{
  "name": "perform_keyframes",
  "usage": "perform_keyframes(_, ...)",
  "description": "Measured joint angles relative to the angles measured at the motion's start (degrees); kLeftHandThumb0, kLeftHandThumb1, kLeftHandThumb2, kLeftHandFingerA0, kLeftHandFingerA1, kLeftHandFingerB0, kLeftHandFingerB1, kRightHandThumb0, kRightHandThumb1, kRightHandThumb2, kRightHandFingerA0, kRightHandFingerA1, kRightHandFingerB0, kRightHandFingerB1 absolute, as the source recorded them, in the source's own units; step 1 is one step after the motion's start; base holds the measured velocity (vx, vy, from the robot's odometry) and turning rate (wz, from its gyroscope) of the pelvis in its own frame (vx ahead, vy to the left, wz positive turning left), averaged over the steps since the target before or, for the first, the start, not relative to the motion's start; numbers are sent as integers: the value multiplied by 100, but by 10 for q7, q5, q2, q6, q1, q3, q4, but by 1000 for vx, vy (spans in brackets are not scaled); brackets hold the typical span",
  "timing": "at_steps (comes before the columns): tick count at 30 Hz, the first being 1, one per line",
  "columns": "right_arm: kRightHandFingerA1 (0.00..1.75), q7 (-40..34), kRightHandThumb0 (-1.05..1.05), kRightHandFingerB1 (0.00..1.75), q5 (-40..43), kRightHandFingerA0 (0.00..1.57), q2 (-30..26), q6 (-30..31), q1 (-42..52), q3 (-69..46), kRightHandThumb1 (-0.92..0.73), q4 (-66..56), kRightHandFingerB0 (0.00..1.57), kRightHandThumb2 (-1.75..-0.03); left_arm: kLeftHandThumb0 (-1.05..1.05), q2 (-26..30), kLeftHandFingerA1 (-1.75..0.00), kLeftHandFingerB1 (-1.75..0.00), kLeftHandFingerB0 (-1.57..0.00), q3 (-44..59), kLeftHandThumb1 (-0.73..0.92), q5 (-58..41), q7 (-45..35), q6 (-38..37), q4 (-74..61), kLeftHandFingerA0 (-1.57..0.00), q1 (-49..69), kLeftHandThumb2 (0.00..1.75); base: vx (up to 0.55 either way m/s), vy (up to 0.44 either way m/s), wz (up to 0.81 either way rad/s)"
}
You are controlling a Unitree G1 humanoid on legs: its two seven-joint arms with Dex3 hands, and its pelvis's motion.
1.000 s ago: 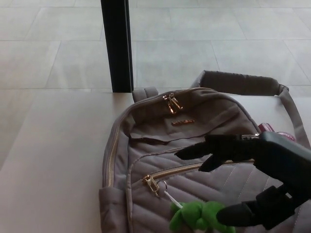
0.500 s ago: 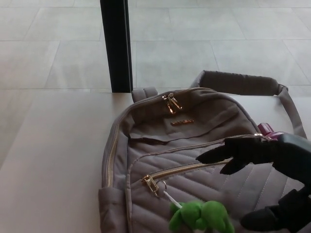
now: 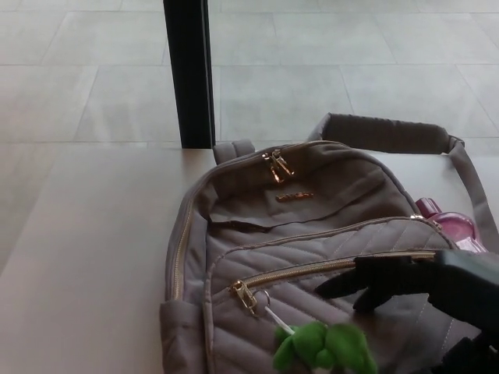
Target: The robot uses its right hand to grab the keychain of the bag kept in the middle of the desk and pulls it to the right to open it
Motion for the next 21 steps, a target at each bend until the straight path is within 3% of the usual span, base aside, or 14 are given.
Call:
perform_keyframes(1, 76, -2, -71, 46, -2, 59, 1, -2, 5, -1, -38, 0, 32, -83, -58, 0, -54, -44, -68, 0, 48, 0, 0, 0, 0, -45, 0, 55, 0, 0, 0)
perform_keyframes(2, 71, -7, -69, 36, -7, 56, 2, -6, 13, -3, -51, 0, 38, -57, -58, 0, -55, -44, -68, -1, 49, 0, 0, 0, 1, -43, -2, 54, 0, 0, 0)
perform_keyframes(6, 74, -21, -68, 35, -22, 55, 4, -14, 30, -5, -52, 1, 38, -56, -57, 0, -54, -44, -68, -2, 49, 0, 0, 0, 2, -45, -2, 55, 0, 0, 0)
perform_keyframes(7, 66, -24, -72, 35, -25, 49, 4, -15, 33, -5, -55, 1, 37, -57, -61, 0, -58, -47, -68, -2, 44, 0, 0, 0, 2, -46, -2, 58, 0, 0, 0)
perform_keyframes(8, 69, -28, -81, 44, -32, 50, 6, -16, 36, -5, -48, 1, 32, -86, -59, 0, -58, -46, -69, -3, 44, 0, 0, 0, 2, -47, -2, 57, 0, 0, 0)
perform_keyframes(9, 62, -32, -68, 34, -37, 49, 9, -15, 39, -4, -54, 0, 38, -57, -59, 0, -61, -60, -66, -3, 39, 0, 0, 0, 2, -43, -2, 83, 0, 0, 0)
perform_keyframes(10, 61, -35, -66, 34, -41, 50, 12, -14, 41, -3, -53, 0, 38, -57, -57, 0, -56, -45, -67, -4, 49, 0, 0, 0, 2, -45, -2, 55, 0, 0, 0)
perform_keyframes(11, 68, -39, -71, 45, -45, 53, 17, -12, 42, -1, -43, -1, 33, -81, -59, 1, -54, -43, -66, -5, 51, 1, 0, 0, 2, -41, -2, 56, 0, 0, 0)
perform_keyframes(16, 63, -58, -78, 44, -72, 52, 45, -9, 45, 20, -46, -9, 33, -83, -59, 4, -54, -43, -70, -16, 50, 5, 0, 0, 2, -45, -6, 55, 0, 0, 0)
perform_keyframes(17, 59, -60, -66, 35, -77, 57, 49, -7, 45, 23, -52, -11, 39, -57, -62, 4, -56, -47, -68, -17, 44, 5, 0, 0, 2, -46, -7, 59, 0, 0, 0)
perform_keyframes(18, 64, -61, -75, 46, -80, 55, 52, -5, 45, 27, -44, -13, 35, -83, -62, 4, -56, -46, -67, -18, 44, 5, 0, 0, 2, -45, -8, 59, 0, 0, 0)
perform_keyframes(19, 64, -64, -75, 46, -86, 55, 58, -4, 44, 33, -44, -15, 35, -83, -62, 4, -56, -46, -67, -19, 44, 5, 0, 0, 2, -45, -8, 59, 0, 0, 0)
perform_keyframes(20, 59, -66, -68, 34, -90, 63, 63, -3, 44, 38, -53, -15, 40, -57, -59, 4, -56, -44, -67, -19, 49, 5, 0, 0, 2, -47, -8, 56, 0, 0, 0)
perform_keyframes(21, 59, -68, -68, 34, -94, 63, 66, -3, 43, 41, -53, -15, 40, -57, -59, 4, -56, -44, -67, -19, 49, 5, 0, 0, 2, -47, -8, 56, 0, 0, 0)
